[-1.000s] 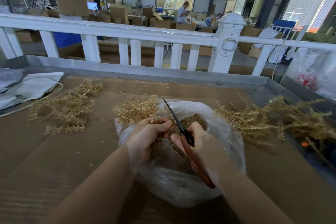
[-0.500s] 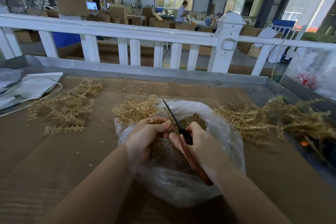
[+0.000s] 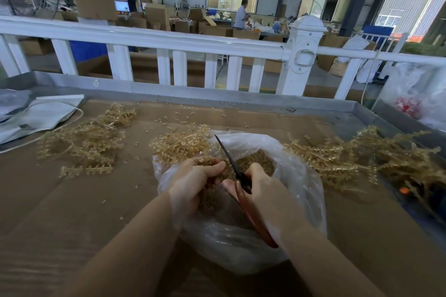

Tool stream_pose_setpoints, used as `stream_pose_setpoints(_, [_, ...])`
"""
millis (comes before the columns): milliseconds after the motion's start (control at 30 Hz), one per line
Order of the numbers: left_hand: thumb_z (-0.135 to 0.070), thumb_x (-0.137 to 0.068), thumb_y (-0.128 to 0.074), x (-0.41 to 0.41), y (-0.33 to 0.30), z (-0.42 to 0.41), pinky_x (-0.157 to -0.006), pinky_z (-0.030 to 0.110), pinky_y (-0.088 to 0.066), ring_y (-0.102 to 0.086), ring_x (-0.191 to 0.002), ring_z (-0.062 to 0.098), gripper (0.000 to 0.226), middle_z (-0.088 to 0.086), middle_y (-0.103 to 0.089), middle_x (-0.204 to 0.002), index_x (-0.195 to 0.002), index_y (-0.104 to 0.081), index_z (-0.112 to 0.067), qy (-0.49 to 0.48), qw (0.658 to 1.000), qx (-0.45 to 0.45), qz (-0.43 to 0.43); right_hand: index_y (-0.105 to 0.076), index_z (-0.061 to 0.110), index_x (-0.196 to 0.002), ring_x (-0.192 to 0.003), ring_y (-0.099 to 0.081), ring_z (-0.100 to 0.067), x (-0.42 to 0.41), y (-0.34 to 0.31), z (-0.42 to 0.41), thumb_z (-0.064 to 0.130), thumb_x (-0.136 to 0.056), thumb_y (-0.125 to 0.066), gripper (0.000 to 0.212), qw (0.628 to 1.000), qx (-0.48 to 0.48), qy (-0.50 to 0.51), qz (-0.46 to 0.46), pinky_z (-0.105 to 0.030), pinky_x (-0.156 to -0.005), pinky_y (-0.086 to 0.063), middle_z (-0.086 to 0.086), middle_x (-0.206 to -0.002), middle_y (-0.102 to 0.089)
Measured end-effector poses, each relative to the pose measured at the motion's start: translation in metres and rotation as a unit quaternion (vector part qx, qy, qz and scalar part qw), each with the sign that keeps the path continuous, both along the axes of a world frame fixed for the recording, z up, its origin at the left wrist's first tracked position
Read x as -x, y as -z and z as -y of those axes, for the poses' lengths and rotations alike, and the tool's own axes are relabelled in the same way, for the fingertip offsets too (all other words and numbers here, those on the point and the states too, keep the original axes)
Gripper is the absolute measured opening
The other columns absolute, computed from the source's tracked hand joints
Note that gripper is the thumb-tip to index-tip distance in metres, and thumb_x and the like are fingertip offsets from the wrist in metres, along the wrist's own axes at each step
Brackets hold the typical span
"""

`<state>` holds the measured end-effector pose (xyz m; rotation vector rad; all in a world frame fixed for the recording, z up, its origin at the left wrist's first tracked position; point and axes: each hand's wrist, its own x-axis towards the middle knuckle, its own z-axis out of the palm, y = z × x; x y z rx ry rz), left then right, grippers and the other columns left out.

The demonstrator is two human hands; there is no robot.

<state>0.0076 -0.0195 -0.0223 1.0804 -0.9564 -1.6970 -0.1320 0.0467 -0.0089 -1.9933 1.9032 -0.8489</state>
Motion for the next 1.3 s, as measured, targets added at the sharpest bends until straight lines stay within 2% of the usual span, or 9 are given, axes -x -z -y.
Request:
stream_pose_setpoints(67, [0.000, -0.079, -0.068, 0.000, 0.001, 0.001, -0.051, 0.026, -0.053, -0.059, -0.050, 0.016, 0.017, 0.009, -0.064, -0.061, -0.065, -0.073, -0.009, 0.001, 1.000, -0.001, 0.005, -0.041, 0.024, -0.092, -0.060, -0.054, 0.000, 0.000, 0.001, 0.000, 0.057, -0.090, -0.048, 0.034, 1.000, 0.005, 0.000, -0.010, -0.007, -0.052, -0.042, 0.012, -0.069, -0.055])
stream_pose_setpoints(233, [-0.003, -0.078, -0.071, -0.002, 0.002, 0.001, -0.054, 0.028, -0.054, -0.065, -0.058, 0.021, 0.015, 0.012, -0.068, -0.069, -0.065, -0.075, -0.009, 0.001, 1.000, -0.009, 0.016, -0.044, 0.020, -0.098, -0.074, -0.064, -0.010, 0.000, 0.003, 0.001, 0.058, -0.089, -0.047, 0.039, 0.999, 0.014, 0.002, -0.032, -0.017, -0.065, -0.050, 0.004, -0.083, -0.064])
stream_pose_setpoints(433, [0.000, -0.078, -0.070, -0.002, 0.002, 0.001, -0.050, 0.026, -0.052, -0.063, -0.056, 0.020, 0.013, 0.011, -0.068, -0.068, -0.068, -0.073, -0.008, 0.000, 1.000, -0.011, 0.006, -0.044, 0.025, -0.093, -0.061, -0.052, 0.003, 0.001, 0.004, -0.002, 0.059, -0.086, -0.053, 0.035, 0.999, 0.017, 0.008, 0.028, -0.004, -0.057, -0.040, 0.014, -0.070, -0.053])
stream_pose_setpoints(667, [0.002, -0.081, -0.066, -0.002, 0.002, 0.001, -0.056, 0.025, -0.056, -0.062, -0.066, 0.021, 0.006, 0.010, -0.069, -0.071, -0.083, -0.069, -0.002, 0.006, 1.000, 0.006, 0.008, -0.047, 0.024, -0.091, -0.059, -0.053, 0.001, 0.003, -0.001, -0.003, 0.062, -0.084, -0.054, 0.040, 0.998, -0.017, -0.001, 0.057, -0.005, -0.054, -0.038, 0.011, -0.070, -0.056])
stream_pose_setpoints(767, [0.004, -0.083, -0.062, 0.000, 0.000, -0.004, -0.051, 0.024, -0.053, -0.064, -0.061, 0.020, 0.011, 0.015, -0.070, -0.076, -0.088, -0.070, 0.001, 0.053, 0.997, 0.040, 0.045, -0.044, 0.024, -0.088, -0.055, -0.055, 0.004, 0.001, -0.005, 0.000, 0.061, -0.085, -0.054, 0.038, 0.996, -0.036, -0.002, 0.087, -0.004, -0.050, -0.038, 0.009, -0.070, -0.058])
stream_pose_setpoints(900, [0.007, -0.083, -0.058, 0.002, -0.001, -0.007, -0.045, 0.022, -0.049, -0.064, -0.053, 0.018, 0.014, 0.014, -0.070, -0.070, -0.085, -0.071, 0.001, 0.062, 0.994, 0.056, 0.065, -0.044, 0.021, -0.093, -0.060, -0.055, 0.000, -0.001, -0.010, 0.003, 0.061, -0.087, -0.051, 0.041, 0.996, -0.051, 0.006, 0.074, -0.011, -0.051, -0.039, 0.009, -0.073, -0.058])
stream_pose_setpoints(1033, [0.002, -0.081, -0.064, 0.000, -0.001, -0.007, -0.053, 0.026, -0.054, -0.068, -0.064, 0.023, 0.011, 0.017, -0.071, -0.079, -0.090, -0.071, 0.003, 0.065, 0.996, 0.044, 0.039, -0.046, 0.018, -0.097, -0.066, -0.057, -0.004, 0.000, -0.011, 0.002, 0.061, -0.088, -0.051, 0.044, 0.996, -0.055, 0.006, 0.070, -0.016, -0.061, -0.045, 0.008, -0.076, -0.059])
stream_pose_setpoints(1167, [0.001, -0.083, -0.064, 0.001, -0.003, -0.007, -0.043, 0.020, -0.048, -0.056, -0.048, 0.012, 0.006, 0.008, -0.065, -0.066, -0.087, -0.068, -0.002, 0.038, 0.999, 0.016, 0.006, -0.046, 0.021, -0.093, -0.064, -0.058, -0.004, 0.003, -0.010, 0.001, 0.061, -0.086, -0.053, 0.041, 0.996, -0.032, 0.016, 0.087, -0.019, -0.060, -0.045, 0.008, -0.072, -0.059])
stream_pose_setpoints(1300, [0.003, -0.084, -0.062, 0.001, -0.004, -0.007, -0.042, 0.019, -0.047, -0.053, -0.047, 0.011, 0.007, 0.005, -0.063, -0.061, -0.087, -0.065, -0.002, 0.023, 1.000, 0.007, -0.004, -0.045, 0.022, -0.095, -0.062, -0.058, -0.004, 0.006, -0.008, 0.002, 0.061, -0.086, -0.053, 0.041, 0.996, -0.033, 0.011, 0.085, -0.022, -0.062, -0.047, 0.009, -0.072, -0.058])
